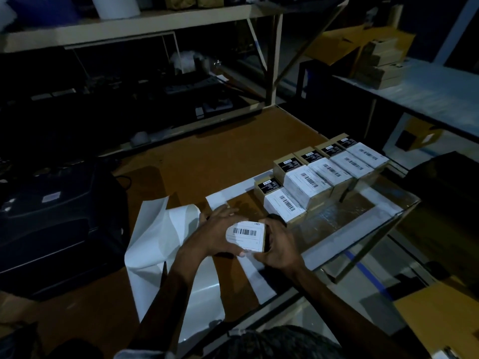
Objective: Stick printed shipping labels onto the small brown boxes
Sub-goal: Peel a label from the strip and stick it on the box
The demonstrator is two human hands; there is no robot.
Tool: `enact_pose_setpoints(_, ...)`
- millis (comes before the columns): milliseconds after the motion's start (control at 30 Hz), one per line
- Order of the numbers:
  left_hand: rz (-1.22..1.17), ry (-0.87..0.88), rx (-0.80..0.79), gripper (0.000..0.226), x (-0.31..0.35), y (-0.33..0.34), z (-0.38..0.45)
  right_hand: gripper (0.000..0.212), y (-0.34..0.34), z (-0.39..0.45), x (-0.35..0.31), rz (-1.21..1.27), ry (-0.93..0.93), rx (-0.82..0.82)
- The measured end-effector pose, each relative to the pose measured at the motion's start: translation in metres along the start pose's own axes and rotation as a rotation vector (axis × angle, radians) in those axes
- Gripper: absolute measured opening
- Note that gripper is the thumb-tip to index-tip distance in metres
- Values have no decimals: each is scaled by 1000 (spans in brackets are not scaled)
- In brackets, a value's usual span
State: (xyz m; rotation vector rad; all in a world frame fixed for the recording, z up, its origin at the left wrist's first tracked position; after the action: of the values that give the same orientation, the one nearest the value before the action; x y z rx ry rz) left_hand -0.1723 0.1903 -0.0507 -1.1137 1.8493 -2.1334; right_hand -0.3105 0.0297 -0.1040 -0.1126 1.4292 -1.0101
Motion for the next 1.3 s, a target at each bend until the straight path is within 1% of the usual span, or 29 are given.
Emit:
enact_pose_setpoints(167,142,-79,12,92,-21,-12,-3,76,-6,-4,3,3,17,7)
enact_pose_setpoints(233,145,-75,18,92,-20,-15,-4,78,-8,-5,-2,6,14,22)
enact_pose_setpoints(300,127,-54,58,91,-14,-18,-1,79,-12,-6,-6,22,21,60)
enact_pose_setpoints(400,30,-80,214,97,-1,-23,6,83,-23,-6,-9,42,72,165)
enact_pose_setpoints(500,-48,-116,405,103,14,-20,18,88,-35,-4,-12,67,193,311)
enact_pose_setpoints(567,-211,-153,483,101,24,-10,28,92,-40,0,-13,76,222,399)
enact_pose_setpoints(633,-383,-185,518,94,35,3,37,92,-46,3,-14,84,201,461)
enact_pose_setpoints(700,-487,-246,501,86,50,15,45,90,-50,6,-12,61,165,495)
enact_pose_setpoints(767,-559,-273,484,73,62,26,52,88,-52,9,-8,3,153,485)
enact_pose_setpoints(800,-586,-270,483,65,68,30,55,85,-53,9,-5,-2,145,476)
enact_pose_setpoints(867,-615,-248,497,51,76,40,61,72,-56,10,-1,12,84,456)
enact_pose_setpoints(933,-642,-272,492,47,83,46,67,65,-60,11,1,1,6,435)
enact_pose_setpoints(1000,-700,-323,480,58,90,52,75,68,-64,13,2,19,-41,424)
enact_pose_setpoints(1033,-726,-350,466,67,97,52,77,67,-65,15,4,29,-62,419)
enact_pose_setpoints(1067,-749,-365,443,71,102,54,79,66,-66,17,6,32,-81,408)
enact_pose_setpoints(1133,-795,-373,379,67,117,53,81,62,-68,19,11,27,-103,363)
enact_pose_setpoints(1167,-807,-385,352,69,120,56,84,62,-69,20,14,21,-106,341)
enact_pose_setpoints(1233,-852,-410,332,82,121,63,88,61,-73,22,19,5,-114,313)
enact_pose_setpoints(1300,-913,-428,350,97,120,70,91,61,-78,23,21,-7,-133,284)
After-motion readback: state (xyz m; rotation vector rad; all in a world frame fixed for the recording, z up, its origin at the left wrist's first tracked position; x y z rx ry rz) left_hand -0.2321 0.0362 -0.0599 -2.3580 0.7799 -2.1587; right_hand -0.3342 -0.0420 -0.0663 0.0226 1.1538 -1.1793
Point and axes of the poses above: each hand's wrist, its own z-axis towards the middle knuckle, its own y-axis out of the palm, x = y × z, the point moved 1 cm from there along z, towards the middle knuckle, and after that the axes turned 7 degrees about x, right-handed, at the moved point
